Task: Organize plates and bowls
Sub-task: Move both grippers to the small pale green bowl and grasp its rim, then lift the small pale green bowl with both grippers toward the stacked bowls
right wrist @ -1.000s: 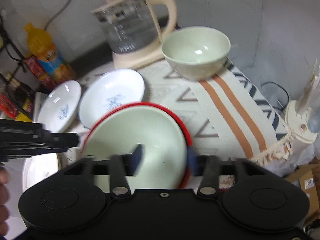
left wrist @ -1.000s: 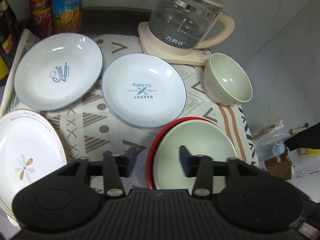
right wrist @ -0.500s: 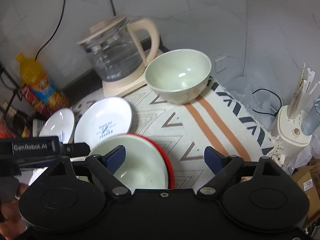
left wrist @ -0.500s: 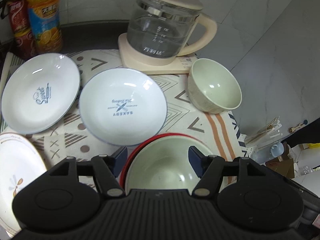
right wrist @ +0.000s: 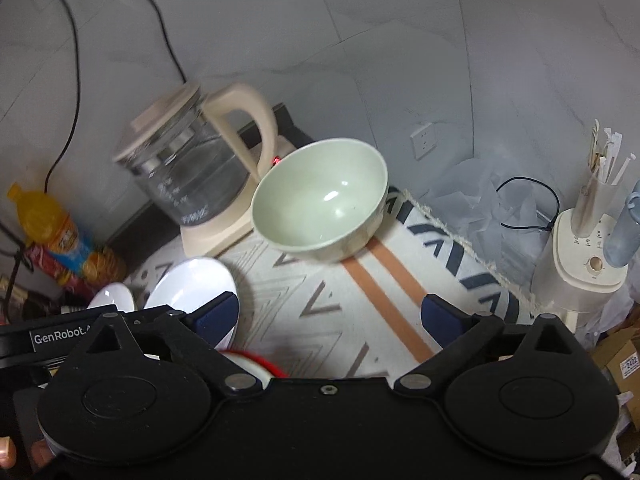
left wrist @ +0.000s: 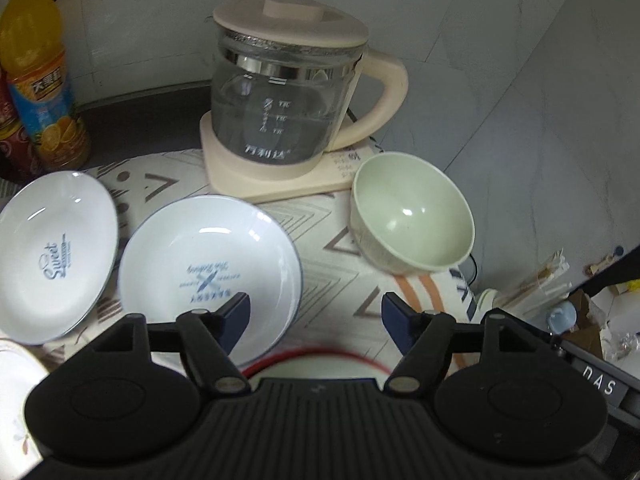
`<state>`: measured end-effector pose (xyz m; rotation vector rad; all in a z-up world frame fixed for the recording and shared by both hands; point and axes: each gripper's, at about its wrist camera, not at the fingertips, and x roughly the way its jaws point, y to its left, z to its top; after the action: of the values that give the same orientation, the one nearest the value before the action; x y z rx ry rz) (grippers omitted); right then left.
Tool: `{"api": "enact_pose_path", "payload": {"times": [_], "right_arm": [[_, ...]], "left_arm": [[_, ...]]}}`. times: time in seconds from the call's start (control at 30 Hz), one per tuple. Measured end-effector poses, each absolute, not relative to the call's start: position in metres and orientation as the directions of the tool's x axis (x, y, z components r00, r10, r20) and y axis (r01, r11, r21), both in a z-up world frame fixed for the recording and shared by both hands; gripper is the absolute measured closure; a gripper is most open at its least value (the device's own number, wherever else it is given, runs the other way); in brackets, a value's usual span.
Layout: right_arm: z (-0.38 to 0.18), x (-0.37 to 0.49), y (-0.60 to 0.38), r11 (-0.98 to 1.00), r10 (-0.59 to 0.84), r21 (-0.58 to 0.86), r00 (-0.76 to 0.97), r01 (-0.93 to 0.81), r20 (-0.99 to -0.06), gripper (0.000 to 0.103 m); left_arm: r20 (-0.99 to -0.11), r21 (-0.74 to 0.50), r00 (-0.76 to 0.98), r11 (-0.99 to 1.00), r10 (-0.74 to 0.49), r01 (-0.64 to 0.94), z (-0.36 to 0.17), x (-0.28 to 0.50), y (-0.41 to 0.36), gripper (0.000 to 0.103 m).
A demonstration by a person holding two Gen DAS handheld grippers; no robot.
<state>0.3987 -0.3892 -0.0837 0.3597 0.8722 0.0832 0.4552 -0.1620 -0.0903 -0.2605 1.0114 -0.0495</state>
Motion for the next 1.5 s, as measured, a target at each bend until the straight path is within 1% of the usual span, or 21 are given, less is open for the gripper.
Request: {"api": "enact_pose_path", "payload": {"times": [0.13, 0.27, 0.43, 0.53, 0.63, 0.7, 0.77, 0.87, 0.93, 0.97, 1.03, 1.07, 1.1, 1.17, 1.23, 1.27, 1.3, 1.33, 1.37, 1.4, 1.5], "right_arm": [[-0.088, 0.415, -0.399, 0.934, 0.216, 0.348, 0.647, 0.081, -0.731, 0.005], [-0.091, 0.435, -0.408, 0.927, 0.233, 0.366, 0.641, 0.081, -0.731, 0.005], [-0.098, 0.459, -0.412, 0.929, 0.243, 0.364, 0.631, 0.066, -0.736, 0.005], [-0.104, 0.472, -0.413, 0.933, 0.248, 0.356, 0.625, 0.050, -0.740, 0.007], [-0.110, 0.485, -0.411, 0.951, 0.240, 0.309, 0.614, 0.006, -0.752, 0.011], [-0.113, 0.493, -0.410, 0.967, 0.215, 0.255, 0.609, -0.021, -0.764, 0.011], [-0.116, 0.501, -0.408, 0.973, 0.212, 0.224, 0.604, -0.057, -0.768, 0.012], [-0.122, 0.510, -0.409, 0.979, 0.194, 0.192, 0.587, -0.067, -0.786, 0.017], [-0.126, 0.516, -0.411, 0.979, 0.195, 0.196, 0.578, -0.062, -0.793, 0.020], [-0.128, 0.517, -0.411, 0.978, 0.198, 0.199, 0.576, -0.063, -0.793, 0.022], [-0.133, 0.520, -0.410, 0.980, 0.192, 0.189, 0.571, -0.064, -0.799, 0.027], [-0.136, 0.522, -0.409, 0.982, 0.183, 0.181, 0.564, -0.061, -0.805, 0.031], [-0.140, 0.523, -0.409, 0.984, 0.173, 0.173, 0.549, -0.053, -0.818, 0.036], [-0.150, 0.528, -0.409, 0.982, 0.181, 0.187, 0.513, -0.041, -0.839, 0.043], [-0.157, 0.530, -0.408, 0.978, 0.195, 0.205, 0.502, -0.037, -0.843, 0.045], [-0.159, 0.531, -0.408, 0.978, 0.195, 0.206, 0.504, -0.034, -0.841, 0.049], [-0.161, 0.532, -0.408, 0.977, 0.196, 0.209, 0.509, -0.033, -0.838, 0.057], [-0.162, 0.532, -0.408, 0.975, 0.203, 0.219, 0.510, -0.030, -0.836, 0.063], [-0.163, 0.533, -0.408, 0.972, 0.216, 0.234, 0.508, -0.029, -0.834, 0.072], [-0.164, 0.534, -0.407, 0.967, 0.234, 0.253, 0.507, -0.032, -0.829, 0.077], [-0.159, 0.530, -0.396, 0.980, 0.193, 0.193, 0.524, -0.056, -0.830, 0.079]], "left_arm": [[-0.831, -0.264, 0.524, 0.962, -0.189, -0.071, -0.094, 0.476, -0.169, 0.032], [-0.832, -0.246, 0.528, 0.966, -0.170, -0.078, -0.101, 0.495, -0.177, 0.032], [-0.835, -0.262, 0.519, 0.961, -0.179, -0.089, -0.114, 0.516, -0.185, 0.033], [-0.835, -0.245, 0.520, 0.968, -0.182, -0.055, -0.122, 0.527, -0.193, 0.033], [-0.840, -0.204, 0.516, 0.979, -0.168, -0.014, -0.128, 0.538, -0.200, 0.033], [-0.834, -0.169, 0.532, 0.986, -0.147, 0.007, -0.131, 0.543, -0.204, 0.033], [-0.834, -0.150, 0.537, 0.989, -0.124, -0.005, -0.135, 0.548, -0.204, 0.033], [-0.847, -0.156, 0.518, 0.987, -0.119, -0.028, -0.143, 0.557, -0.202, 0.033], [-0.851, -0.164, 0.512, 0.985, -0.117, -0.049, -0.149, 0.561, -0.201, 0.034], [-0.853, -0.174, 0.509, 0.983, -0.117, -0.066, -0.152, 0.564, -0.199, 0.036], [-0.855, -0.196, 0.503, 0.977, -0.130, -0.081, -0.157, 0.570, -0.200, 0.037], [-0.857, -0.200, 0.498, 0.977, -0.137, -0.075, -0.159, 0.573, -0.201, 0.040], [-0.859, -0.196, 0.494, 0.978, -0.136, -0.072, -0.161, 0.575, -0.203, 0.046], [-0.859, -0.187, 0.496, 0.980, -0.125, -0.075, -0.162, 0.578, -0.206, 0.051], [-0.867, -0.180, 0.481, 0.982, -0.133, -0.053, -0.166, 0.581, -0.210, 0.060], [-0.875, -0.176, 0.467, 0.983, -0.132, -0.052, -0.170, 0.583, -0.211, 0.066], [-0.875, -0.188, 0.462, 0.981, -0.142, -0.056, -0.174, 0.585, -0.211, 0.073], [-0.871, -0.209, 0.465, 0.976, -0.156, -0.064, -0.176, 0.584, -0.210, 0.076], [-0.870, -0.224, 0.463, 0.972, -0.168, -0.069, -0.179, 0.585, -0.211, 0.084], [-0.872, -0.233, 0.457, 0.970, -0.177, -0.070, -0.181, 0.584, -0.212, 0.092], [-0.879, -0.214, 0.454, 0.972, -0.149, -0.097, -0.179, 0.577, -0.216, 0.092]]}}
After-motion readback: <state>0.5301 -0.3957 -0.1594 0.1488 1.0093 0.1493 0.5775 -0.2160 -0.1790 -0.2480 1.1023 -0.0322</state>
